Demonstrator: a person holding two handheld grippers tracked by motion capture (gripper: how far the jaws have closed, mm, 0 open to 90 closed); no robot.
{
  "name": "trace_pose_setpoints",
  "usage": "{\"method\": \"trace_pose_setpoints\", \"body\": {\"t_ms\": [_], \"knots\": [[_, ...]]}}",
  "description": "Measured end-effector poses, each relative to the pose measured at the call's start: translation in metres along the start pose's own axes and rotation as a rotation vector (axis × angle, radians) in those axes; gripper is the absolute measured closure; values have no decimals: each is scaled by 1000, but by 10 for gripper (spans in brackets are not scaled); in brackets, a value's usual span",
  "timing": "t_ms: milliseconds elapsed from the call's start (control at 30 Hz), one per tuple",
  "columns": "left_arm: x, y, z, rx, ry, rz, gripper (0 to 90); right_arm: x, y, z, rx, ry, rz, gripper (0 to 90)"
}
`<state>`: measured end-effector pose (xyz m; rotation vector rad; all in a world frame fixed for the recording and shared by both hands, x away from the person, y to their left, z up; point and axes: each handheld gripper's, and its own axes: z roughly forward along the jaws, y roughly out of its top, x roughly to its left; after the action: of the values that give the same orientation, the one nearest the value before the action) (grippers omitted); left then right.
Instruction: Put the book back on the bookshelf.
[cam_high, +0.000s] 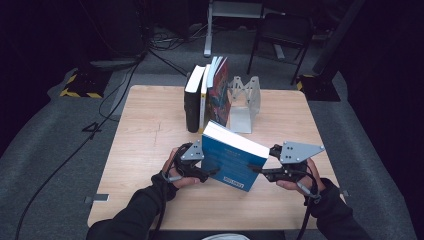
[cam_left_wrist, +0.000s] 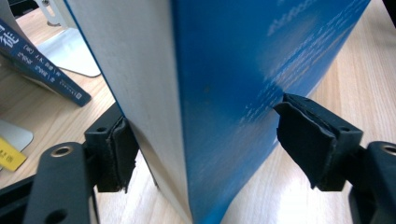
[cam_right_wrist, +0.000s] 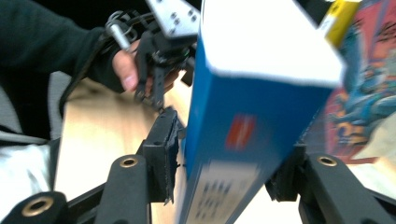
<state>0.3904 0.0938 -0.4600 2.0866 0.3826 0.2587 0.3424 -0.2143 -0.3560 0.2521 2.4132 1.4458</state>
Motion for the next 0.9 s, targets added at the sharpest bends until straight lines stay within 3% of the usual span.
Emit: {"method": "trace_pose_setpoints", "body": {"t_ms": [100,267,433,633,700,900], "knots": [[0,1,3,-5,1,3,226,-3,8,0,13,-4,12,503],[-2,3,7,-5,-1,16,214,-7,26,4,46,28,36,522],[-2,3,6,-2,-1,12,211,-11,32,10,80,54,70,552],[-2,3,7,-4,-2,8,205,-11,34,13,98,48,90,546],[-2,3,6,0,-6,8,204,-9,37,21,132,22,84,563],[-3,0,-2,24,28,-9,249,-10,35,21,117,2,124,593]]}}
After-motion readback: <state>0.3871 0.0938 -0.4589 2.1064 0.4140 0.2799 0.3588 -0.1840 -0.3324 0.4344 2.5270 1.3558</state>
